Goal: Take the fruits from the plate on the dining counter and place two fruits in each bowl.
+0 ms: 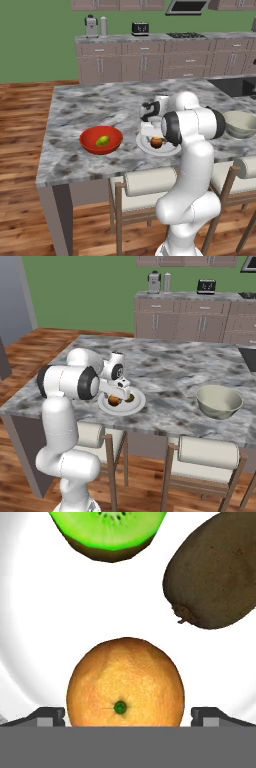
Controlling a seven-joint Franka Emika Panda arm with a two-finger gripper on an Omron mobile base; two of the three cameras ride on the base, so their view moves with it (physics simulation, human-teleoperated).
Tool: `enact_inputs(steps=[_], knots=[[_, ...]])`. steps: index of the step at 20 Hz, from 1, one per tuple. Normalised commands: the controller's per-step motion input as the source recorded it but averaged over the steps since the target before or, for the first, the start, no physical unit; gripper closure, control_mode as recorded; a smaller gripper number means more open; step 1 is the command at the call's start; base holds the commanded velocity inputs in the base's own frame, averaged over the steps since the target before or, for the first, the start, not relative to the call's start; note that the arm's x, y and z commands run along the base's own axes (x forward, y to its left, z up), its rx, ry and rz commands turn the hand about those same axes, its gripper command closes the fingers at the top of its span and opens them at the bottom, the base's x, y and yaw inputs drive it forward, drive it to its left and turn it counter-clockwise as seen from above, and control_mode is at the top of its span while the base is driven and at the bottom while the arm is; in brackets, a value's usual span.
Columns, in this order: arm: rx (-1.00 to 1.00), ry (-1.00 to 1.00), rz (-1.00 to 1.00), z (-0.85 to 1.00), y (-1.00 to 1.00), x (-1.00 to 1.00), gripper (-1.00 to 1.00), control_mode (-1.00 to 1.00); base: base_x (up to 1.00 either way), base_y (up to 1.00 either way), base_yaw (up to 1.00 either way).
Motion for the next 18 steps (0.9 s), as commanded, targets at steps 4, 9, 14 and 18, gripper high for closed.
enact_inputs(steps=[4, 9, 14, 18], knots=[[0.00, -0.05, 0.00, -0.19, 0.00, 0.00, -1.00, -1.00, 0.00, 0.00, 0.00], [0.00, -0.04, 0.00, -0.17, 0.00, 0.00, 1.00, -1.00, 0.00, 0.00, 0.00], [0.01, 0.00, 0.00, 0.61, 0.00, -0.25, 1.00, -1.00, 0.00, 0.00, 0.00], [0.00, -0.02, -0.01, 0.84, 0.21, -0.77, 1.00, -1.00, 0.00, 0.00, 0.00]])
